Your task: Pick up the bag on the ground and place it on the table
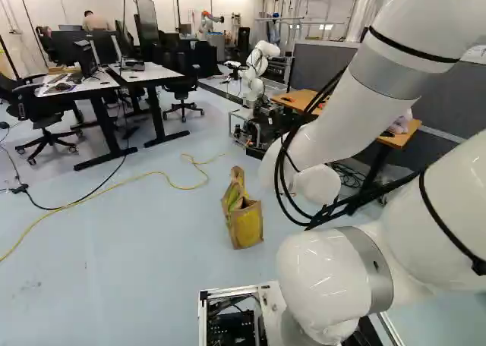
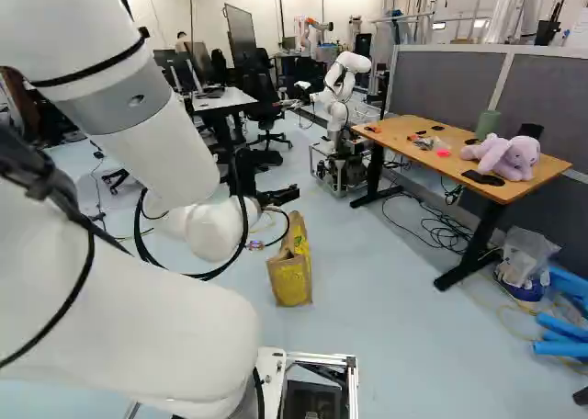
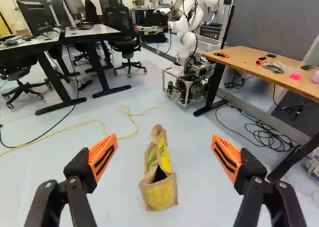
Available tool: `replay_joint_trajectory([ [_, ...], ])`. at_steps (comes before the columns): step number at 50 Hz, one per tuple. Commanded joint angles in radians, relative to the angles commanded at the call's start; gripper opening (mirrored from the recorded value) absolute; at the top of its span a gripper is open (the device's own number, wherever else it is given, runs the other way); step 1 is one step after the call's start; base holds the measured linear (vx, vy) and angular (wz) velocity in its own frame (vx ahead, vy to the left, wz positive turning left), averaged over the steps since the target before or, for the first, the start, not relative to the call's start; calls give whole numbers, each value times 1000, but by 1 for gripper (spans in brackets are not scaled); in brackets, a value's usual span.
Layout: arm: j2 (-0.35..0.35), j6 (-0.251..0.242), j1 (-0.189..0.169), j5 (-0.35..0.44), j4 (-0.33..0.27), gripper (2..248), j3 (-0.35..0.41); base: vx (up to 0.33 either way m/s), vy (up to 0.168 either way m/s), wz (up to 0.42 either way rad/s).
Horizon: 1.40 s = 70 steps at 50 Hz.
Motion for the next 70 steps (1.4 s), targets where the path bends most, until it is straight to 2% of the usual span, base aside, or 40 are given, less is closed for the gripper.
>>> replay_joint_trajectory([
  [54, 0, 0, 0, 0, 0, 247, 0, 183, 54, -27],
  [70, -6, 0, 0, 0, 0, 247, -5, 67, 8, -2],
])
